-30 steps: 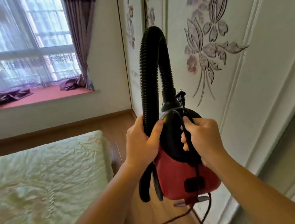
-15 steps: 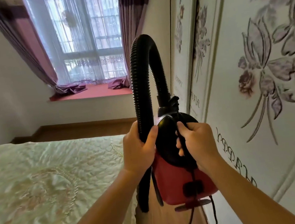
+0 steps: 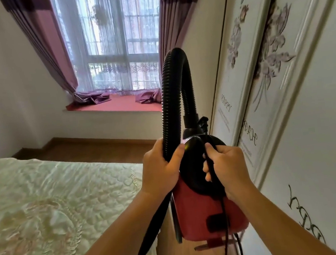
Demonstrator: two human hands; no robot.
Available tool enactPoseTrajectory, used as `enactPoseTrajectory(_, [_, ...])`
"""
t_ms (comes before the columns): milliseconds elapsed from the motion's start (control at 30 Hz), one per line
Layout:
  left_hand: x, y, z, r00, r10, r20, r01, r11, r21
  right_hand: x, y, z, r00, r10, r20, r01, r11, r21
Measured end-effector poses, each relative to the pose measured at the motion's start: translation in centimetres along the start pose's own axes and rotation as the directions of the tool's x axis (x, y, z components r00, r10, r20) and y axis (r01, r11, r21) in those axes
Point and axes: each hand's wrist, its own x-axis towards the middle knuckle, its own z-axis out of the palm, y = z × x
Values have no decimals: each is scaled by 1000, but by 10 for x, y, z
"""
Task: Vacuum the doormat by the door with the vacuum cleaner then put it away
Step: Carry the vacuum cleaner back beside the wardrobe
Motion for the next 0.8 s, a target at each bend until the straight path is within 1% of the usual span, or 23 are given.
enactPoseTrajectory(133, [55, -53, 12, 1000, -15, 21, 15, 1000, -21, 66, 8, 31, 999, 17, -33, -17, 1000, -3])
enactPoseTrajectory(233, [97, -81, 24, 999, 19, 49, -17, 999, -43, 111, 9, 46, 998, 23, -58, -23, 1000, 11])
enactPoseTrajectory(533, [202, -144, 82, 988, 1, 152, 7, 999, -53, 244, 17, 56, 991, 2, -134, 0, 1000, 16])
enactPoseTrajectory(667, [244, -180, 123, 988, 11, 157, -10, 1000, -10, 318, 34, 53, 992, -1, -127, 4, 1000, 25])
enactPoseTrajectory(800, [292, -216, 171, 990, -20, 140, 15, 999, 40, 397, 47, 46, 996, 23, -92, -19, 999, 44])
